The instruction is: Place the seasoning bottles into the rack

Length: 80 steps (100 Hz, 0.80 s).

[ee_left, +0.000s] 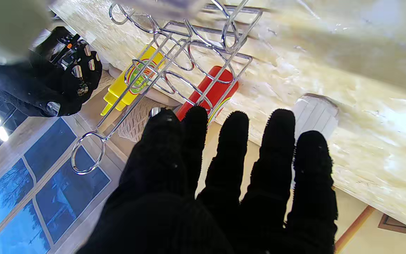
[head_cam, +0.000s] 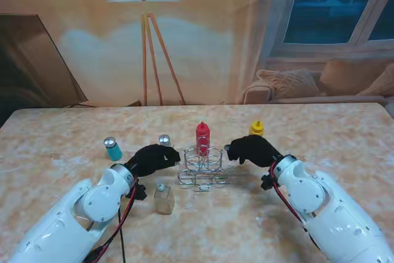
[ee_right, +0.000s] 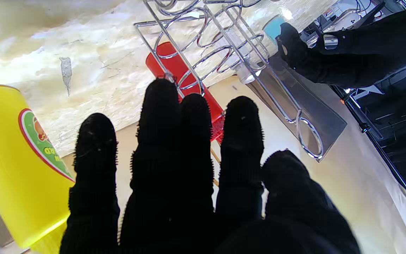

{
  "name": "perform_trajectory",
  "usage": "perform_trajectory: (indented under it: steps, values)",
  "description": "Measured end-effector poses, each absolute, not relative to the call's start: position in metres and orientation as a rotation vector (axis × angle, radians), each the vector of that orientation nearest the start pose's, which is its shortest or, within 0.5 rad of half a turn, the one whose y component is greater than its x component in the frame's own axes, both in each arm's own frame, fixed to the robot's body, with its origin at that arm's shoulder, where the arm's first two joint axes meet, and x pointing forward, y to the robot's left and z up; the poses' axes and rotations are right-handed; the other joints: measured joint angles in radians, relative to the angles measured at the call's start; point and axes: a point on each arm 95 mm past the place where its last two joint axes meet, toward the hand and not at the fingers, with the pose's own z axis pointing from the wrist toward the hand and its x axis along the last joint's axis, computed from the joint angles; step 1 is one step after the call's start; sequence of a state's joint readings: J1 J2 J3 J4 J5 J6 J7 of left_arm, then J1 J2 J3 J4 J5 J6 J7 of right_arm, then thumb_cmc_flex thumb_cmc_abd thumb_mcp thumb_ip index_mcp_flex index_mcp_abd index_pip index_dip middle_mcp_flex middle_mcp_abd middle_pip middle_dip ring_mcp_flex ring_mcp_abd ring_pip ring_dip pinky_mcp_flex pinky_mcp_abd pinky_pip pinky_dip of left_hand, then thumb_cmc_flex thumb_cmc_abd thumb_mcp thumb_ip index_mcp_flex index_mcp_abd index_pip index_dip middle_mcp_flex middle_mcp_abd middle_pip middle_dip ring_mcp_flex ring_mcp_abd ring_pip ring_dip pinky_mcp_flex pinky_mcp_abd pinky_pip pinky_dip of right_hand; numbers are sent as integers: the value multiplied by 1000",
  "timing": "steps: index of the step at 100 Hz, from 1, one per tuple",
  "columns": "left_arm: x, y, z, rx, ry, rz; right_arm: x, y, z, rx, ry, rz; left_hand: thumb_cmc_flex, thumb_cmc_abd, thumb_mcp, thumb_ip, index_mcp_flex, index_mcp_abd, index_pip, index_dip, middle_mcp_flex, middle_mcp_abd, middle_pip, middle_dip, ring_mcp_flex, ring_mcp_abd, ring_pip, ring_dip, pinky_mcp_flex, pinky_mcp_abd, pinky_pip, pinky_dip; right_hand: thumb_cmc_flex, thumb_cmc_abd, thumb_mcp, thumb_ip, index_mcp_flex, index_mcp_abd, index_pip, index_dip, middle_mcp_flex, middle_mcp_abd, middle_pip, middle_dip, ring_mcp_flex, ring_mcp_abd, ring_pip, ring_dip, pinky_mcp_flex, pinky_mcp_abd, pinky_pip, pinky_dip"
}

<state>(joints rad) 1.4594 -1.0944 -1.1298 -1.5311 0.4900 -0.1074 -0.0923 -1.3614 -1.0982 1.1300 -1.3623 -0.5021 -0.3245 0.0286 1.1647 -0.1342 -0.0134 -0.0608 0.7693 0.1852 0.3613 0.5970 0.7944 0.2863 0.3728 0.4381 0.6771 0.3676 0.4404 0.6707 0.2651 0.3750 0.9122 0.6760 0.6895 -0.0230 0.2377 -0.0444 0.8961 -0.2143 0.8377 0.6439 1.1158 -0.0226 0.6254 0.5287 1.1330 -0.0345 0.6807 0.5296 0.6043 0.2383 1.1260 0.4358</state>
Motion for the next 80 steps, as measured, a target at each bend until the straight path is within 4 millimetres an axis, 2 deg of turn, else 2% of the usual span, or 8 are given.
perform_trajectory:
  steps: [80]
  values:
    - [422,-25,-325,-1611,1467,-1831,448,5,-326,1466,1468,1955,0,0,0,0,0,0,0,0,0,0,0,0,0,0,0,0,0,2,0,10,0,0,0,0,0,0,0,0,0,0,0,0,0,0,0,0,0,0,0,0]
